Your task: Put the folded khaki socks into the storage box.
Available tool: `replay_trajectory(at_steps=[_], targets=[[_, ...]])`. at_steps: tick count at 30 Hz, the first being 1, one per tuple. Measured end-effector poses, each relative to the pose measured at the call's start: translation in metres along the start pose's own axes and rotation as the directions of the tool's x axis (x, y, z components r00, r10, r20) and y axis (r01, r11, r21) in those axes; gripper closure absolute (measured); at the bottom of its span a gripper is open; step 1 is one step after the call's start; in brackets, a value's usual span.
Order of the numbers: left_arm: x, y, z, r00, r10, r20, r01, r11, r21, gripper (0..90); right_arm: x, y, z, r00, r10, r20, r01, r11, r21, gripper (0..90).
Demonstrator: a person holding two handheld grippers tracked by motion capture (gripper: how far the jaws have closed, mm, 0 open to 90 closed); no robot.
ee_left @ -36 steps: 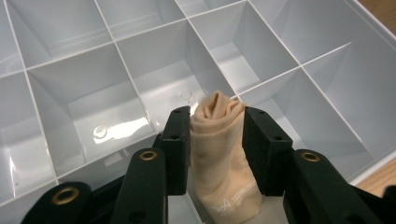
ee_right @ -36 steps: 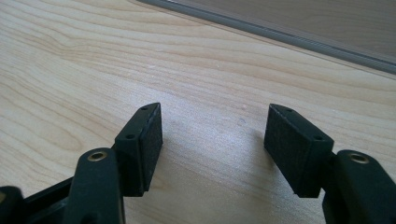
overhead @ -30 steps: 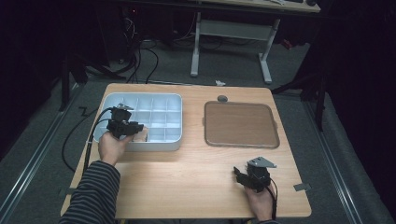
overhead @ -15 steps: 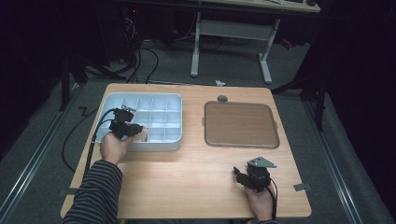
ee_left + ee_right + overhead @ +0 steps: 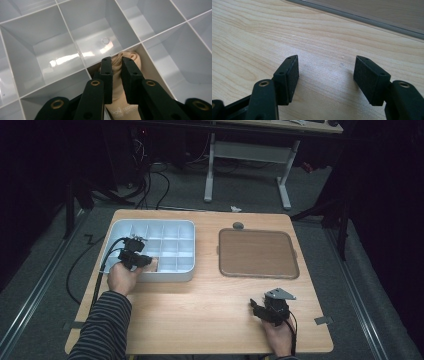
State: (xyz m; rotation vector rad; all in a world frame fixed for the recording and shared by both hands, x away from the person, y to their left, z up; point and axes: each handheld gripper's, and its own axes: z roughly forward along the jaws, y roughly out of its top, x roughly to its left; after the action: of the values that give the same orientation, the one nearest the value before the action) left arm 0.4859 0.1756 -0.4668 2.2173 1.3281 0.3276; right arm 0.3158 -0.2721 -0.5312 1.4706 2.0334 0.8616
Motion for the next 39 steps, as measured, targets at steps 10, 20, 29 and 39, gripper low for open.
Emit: replay_trajectory(at_steps=[10,20,29,39], targets=[[0.003,0.0,0.005,0.9999,-0.007,0.012,0.007,0.9989,0.047,79.3,0.0,0.0,0.0,1.0,0.0,0.0,0.0,1.0,0.0,37.3],[-0.002,-0.001,0.002,0.9998,0.014,0.016,-0.014,0.9994,0.03,66.9,0.0,0.0,0.0,1.0,0.0,0.0,0.0,1.0,0.0,37.3],[0.0,-0.003,-0.007,0.9984,-0.001,0.056,0.003,0.9996,-0.028,55.4,0.0,0.0,0.0,1.0,0.0,-0.001,0.0,1.0,-0.001,37.3],[0.003,-0.015,-0.022,0.9974,-0.013,0.071,0.018,0.9966,-0.08,51.7,0.0,0.0,0.0,1.0,0.0,-0.001,0.0,1.0,0.0,37.3]])
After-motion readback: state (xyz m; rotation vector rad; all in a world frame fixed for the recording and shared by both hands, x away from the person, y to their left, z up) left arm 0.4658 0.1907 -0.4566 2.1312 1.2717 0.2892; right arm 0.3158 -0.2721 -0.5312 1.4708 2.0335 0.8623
